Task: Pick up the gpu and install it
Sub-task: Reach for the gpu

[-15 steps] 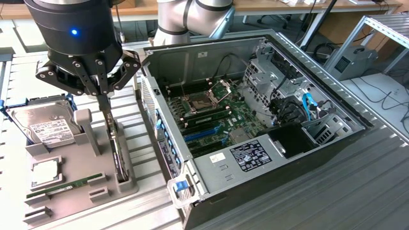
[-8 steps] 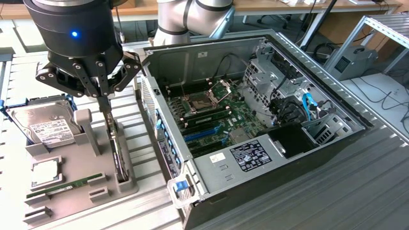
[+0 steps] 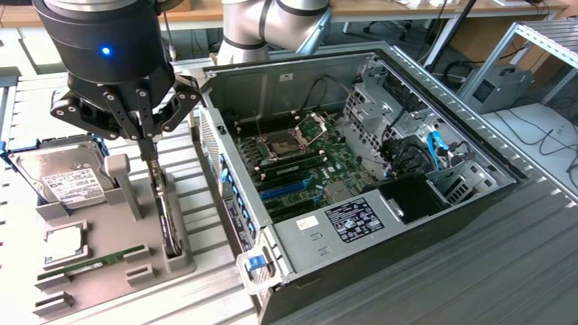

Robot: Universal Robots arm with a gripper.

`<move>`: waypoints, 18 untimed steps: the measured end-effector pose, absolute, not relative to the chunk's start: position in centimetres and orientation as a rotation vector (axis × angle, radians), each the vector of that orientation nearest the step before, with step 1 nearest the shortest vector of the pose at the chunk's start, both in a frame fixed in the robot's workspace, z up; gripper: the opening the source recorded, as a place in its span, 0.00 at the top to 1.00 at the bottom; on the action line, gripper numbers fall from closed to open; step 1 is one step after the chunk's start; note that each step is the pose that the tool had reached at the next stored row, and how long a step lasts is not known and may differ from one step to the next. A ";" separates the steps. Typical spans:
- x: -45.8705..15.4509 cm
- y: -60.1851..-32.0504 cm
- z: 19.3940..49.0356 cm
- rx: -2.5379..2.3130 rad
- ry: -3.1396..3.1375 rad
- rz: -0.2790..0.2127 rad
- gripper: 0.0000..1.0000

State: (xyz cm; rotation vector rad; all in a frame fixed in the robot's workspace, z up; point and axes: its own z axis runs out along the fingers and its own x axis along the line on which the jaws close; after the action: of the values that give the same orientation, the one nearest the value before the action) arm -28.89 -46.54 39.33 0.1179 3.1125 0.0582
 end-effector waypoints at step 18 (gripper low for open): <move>-28.9 -47.5 39.3 0.118 3.112 0.058 0.89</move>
State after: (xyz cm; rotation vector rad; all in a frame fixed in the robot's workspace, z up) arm -28.89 -47.49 39.32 0.1179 3.1124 0.0583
